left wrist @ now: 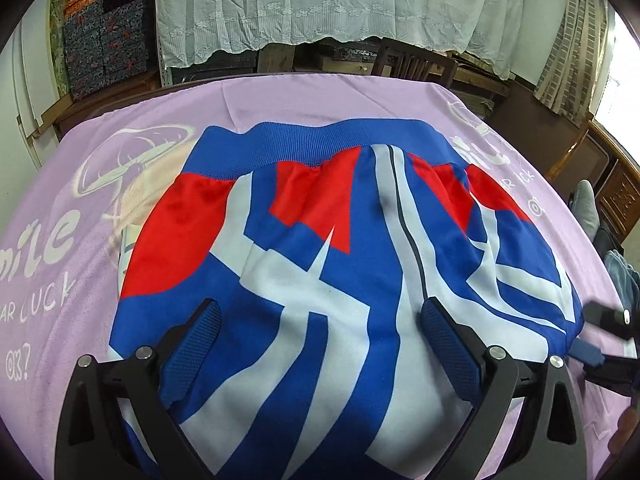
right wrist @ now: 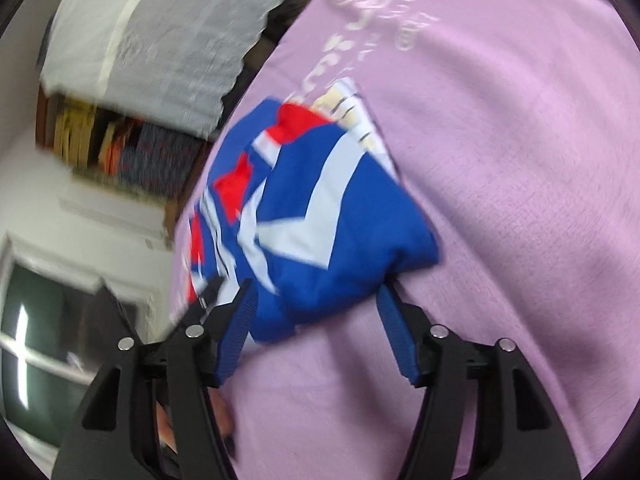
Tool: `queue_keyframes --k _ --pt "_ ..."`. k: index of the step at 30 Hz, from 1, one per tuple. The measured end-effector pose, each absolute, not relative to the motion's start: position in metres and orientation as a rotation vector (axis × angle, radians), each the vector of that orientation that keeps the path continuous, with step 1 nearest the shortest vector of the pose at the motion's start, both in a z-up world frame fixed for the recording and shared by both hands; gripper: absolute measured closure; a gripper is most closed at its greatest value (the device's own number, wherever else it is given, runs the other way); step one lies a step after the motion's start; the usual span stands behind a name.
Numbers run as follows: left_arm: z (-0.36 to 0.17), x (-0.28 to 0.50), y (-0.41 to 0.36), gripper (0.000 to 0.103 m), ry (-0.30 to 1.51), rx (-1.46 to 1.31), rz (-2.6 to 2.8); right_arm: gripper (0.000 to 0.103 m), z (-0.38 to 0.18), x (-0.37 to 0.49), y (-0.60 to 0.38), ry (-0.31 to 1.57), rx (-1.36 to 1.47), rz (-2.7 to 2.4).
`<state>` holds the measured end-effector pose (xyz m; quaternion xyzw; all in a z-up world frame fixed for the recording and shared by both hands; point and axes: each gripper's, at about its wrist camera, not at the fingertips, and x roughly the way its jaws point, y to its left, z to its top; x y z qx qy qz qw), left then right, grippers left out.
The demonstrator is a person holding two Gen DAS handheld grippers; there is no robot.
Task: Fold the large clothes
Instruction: 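Grasp the folded bundle edge with the right gripper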
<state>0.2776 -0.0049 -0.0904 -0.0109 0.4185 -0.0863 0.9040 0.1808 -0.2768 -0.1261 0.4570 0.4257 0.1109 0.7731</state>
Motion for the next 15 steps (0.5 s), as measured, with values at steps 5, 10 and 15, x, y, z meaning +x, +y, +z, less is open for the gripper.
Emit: queue_keyframes --k 5,10,15 --pt "-0.09 0.278 -0.005 0.003 0.865 -0.023 -0.178 0.041 -0.127 0.189 -0.276 0.842 1.099 0.086" --pt "-0.091 0.276 -0.004 0.003 0.868 -0.022 -0.183 0.039 -0.121 0.2 -0.258 0.765 0.94 0.021" --pt "-0.092 0.276 -0.005 0.003 0.881 -0.021 -0.189 0.07 -0.126 0.203 -0.253 0.78 0.872 0.027"
